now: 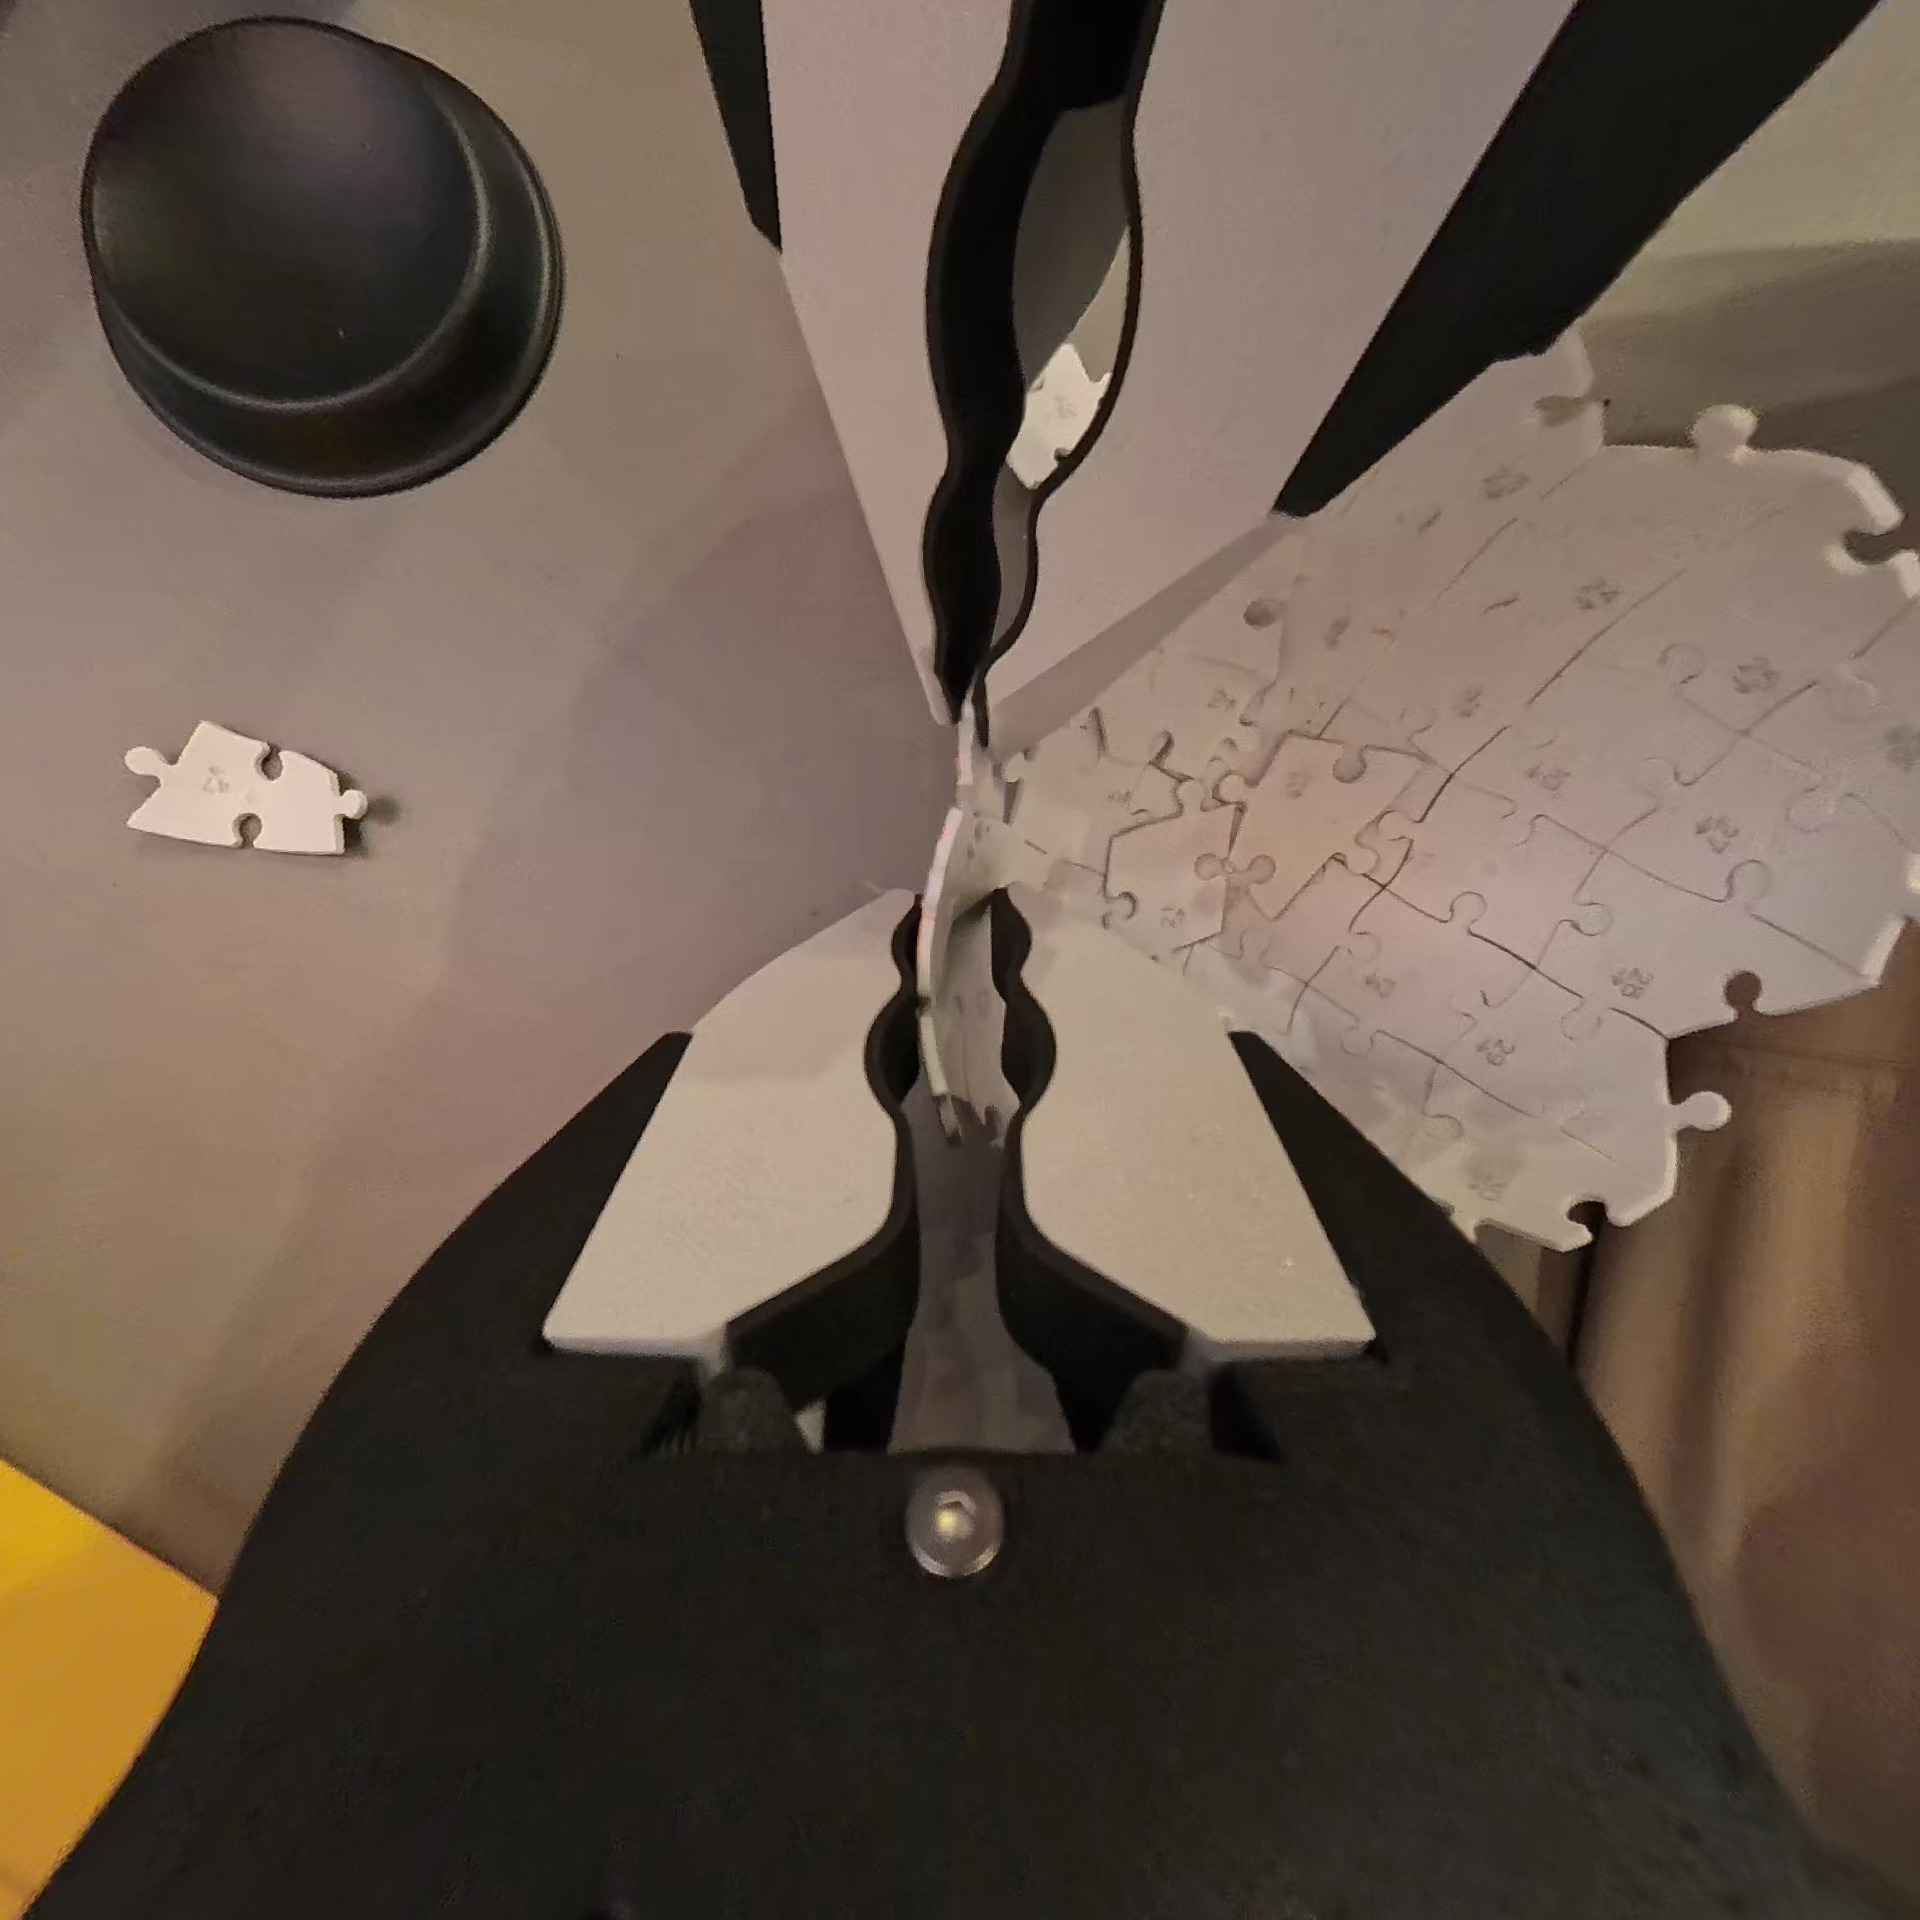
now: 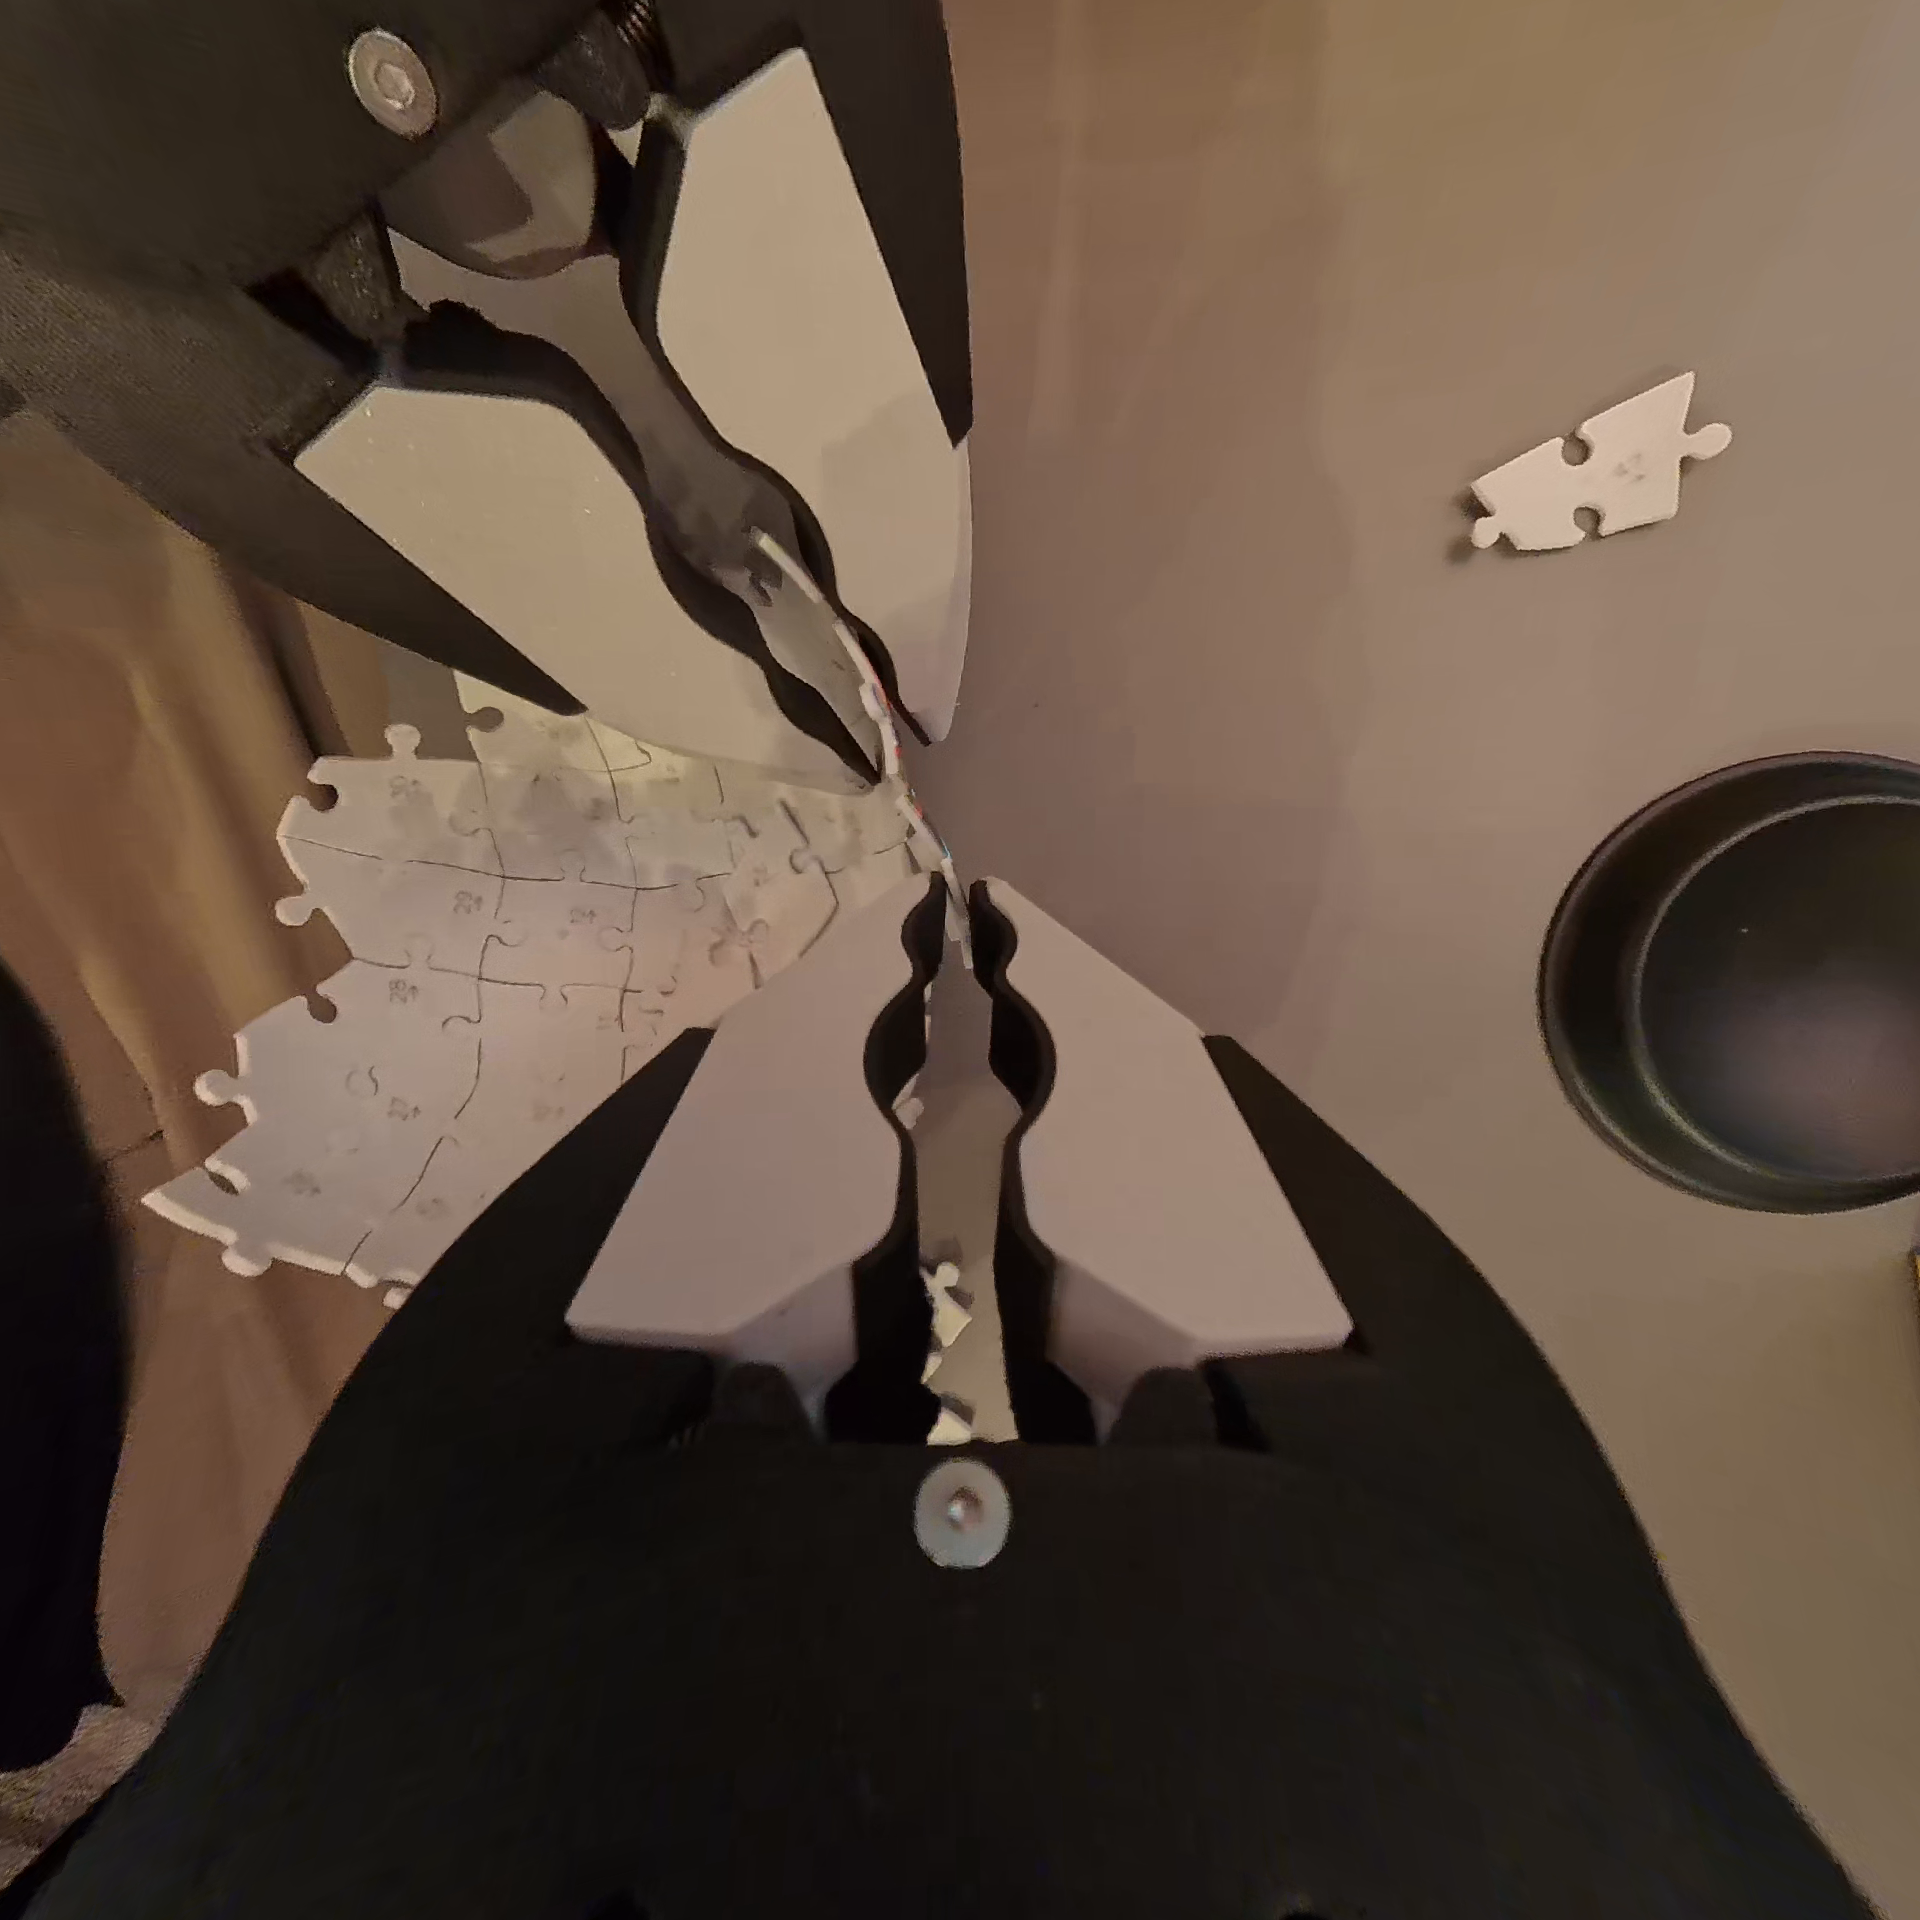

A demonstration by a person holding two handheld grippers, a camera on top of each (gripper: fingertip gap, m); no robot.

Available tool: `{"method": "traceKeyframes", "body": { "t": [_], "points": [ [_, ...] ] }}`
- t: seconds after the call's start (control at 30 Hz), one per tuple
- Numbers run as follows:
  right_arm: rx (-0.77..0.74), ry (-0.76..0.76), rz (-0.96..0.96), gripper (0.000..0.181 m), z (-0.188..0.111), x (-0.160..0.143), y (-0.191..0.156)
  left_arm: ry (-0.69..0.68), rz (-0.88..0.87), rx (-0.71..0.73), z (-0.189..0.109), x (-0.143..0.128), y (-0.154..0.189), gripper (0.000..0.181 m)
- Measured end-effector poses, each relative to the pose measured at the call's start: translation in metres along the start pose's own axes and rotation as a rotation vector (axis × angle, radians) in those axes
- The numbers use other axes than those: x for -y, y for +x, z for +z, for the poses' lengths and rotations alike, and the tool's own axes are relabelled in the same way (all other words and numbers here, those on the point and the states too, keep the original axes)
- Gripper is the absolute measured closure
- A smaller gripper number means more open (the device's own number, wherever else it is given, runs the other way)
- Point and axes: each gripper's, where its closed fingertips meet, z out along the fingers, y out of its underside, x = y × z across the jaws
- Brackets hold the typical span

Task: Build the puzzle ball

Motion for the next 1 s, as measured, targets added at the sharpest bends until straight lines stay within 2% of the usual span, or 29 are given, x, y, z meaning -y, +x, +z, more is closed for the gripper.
{"method": "traceKeyframes", "body": {
  "t": [0.7,0.9,1.0],
  "points": [
    [0.015,-0.035,0.079,0.181,-0.0058,-0.0054,-0.0028,-0.009,-0.043,0.023,0.0039,0.0068,-0.0006,0.173],
    [0.05,0.016,0.073,0.181,-0.0078,-0.0028,-0.0028,0.024,-0.008,0.002,0.0033,0.0091,0.0005,0.173],
    [0.08,0.049,0.064,0.175,-0.0092,0.0012,-0.0063,0.035,0.0,-0.023,0.0041,0.0094,0.0037,0.175]
  ]
}}
